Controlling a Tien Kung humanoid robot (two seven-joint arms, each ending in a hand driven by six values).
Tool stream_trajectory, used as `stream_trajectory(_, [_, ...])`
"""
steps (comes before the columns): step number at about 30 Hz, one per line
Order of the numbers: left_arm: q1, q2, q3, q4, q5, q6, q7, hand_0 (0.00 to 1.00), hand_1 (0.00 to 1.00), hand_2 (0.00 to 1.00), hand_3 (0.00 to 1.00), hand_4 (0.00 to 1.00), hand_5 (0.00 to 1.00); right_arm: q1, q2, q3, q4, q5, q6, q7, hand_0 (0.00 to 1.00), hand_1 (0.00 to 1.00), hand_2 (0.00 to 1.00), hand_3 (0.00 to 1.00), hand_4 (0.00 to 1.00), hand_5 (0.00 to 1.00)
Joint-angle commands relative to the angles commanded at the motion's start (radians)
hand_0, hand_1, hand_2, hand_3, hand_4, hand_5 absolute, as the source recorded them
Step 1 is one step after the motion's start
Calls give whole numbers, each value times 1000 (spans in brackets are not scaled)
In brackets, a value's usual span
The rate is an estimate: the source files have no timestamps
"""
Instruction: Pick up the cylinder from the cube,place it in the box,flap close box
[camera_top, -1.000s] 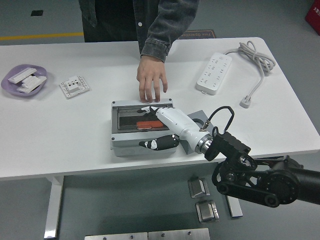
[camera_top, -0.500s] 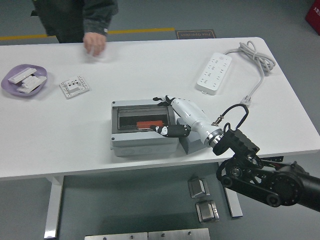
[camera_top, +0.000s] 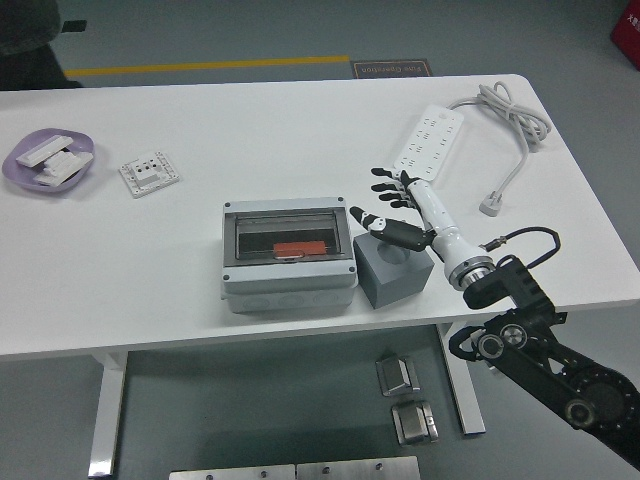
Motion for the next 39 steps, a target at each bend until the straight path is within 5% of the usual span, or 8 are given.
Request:
stream_trajectory(9, [0,-2,27,3,-11,2,2,692,674,604,602,585,186,-60,8,51,-20,352,19,216,721,702,719,711,803,417])
stream_trajectory(13, [-1,-1,33,3,35,46,44,690,674,605,602,585,185,-77,11,45,-8,508,41,280,685,668,678,648,818,431])
stream_trajectory(22, [-1,-1,33,8,147,157,194,689,674,605,602,586,185,-94,-2,41,19,850,80,252,648,623,642,629,857,529])
stream_trajectory(30, [-3,0,28,5,160,156,220,677,635,577,595,589,187,-95,-8,42,44,1105,96,224,603,550,599,617,870,567])
stream_trajectory(31, [-2,0,27,5,160,155,221,663,518,511,588,591,186,-96,-8,43,46,1122,96,223,559,488,573,616,869,576])
stream_trajectory(36, [1,-4,26,6,158,148,225,663,518,511,588,591,186,-103,-11,47,60,1212,100,212,559,488,573,616,869,576])
stream_trajectory(37, [1,-4,26,6,157,147,225,642,403,438,575,596,197,-103,-11,48,62,1222,101,211,491,391,506,613,864,573])
stream_trajectory(39, [2,-5,26,7,156,147,225,642,403,438,575,596,197,-104,-11,49,67,1240,102,209,491,391,506,613,864,573])
